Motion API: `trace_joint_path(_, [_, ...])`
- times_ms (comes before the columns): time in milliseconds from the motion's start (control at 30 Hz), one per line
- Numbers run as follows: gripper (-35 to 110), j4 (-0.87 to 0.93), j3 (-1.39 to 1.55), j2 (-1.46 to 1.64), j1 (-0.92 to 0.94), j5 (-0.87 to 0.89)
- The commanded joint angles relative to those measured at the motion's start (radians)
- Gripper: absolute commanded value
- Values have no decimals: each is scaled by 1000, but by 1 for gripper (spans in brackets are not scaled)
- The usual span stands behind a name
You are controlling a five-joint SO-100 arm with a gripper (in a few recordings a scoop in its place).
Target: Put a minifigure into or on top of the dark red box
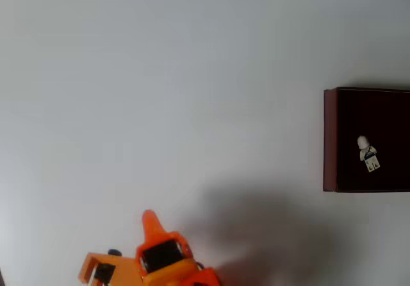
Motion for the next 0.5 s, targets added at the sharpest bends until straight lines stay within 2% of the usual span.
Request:
trace_joint_path(0, [0,-17,83,35,-84,-14])
trace_joint_path(33, [2,-26,118,41,-98,-101])
trace_joint_path(167, [0,-106,221,66,-149,-32])
trace_joint_path(333, [0,-23,201,66,-144,64])
trace_joint_path(467, [1,23,187,66,-175,-18])
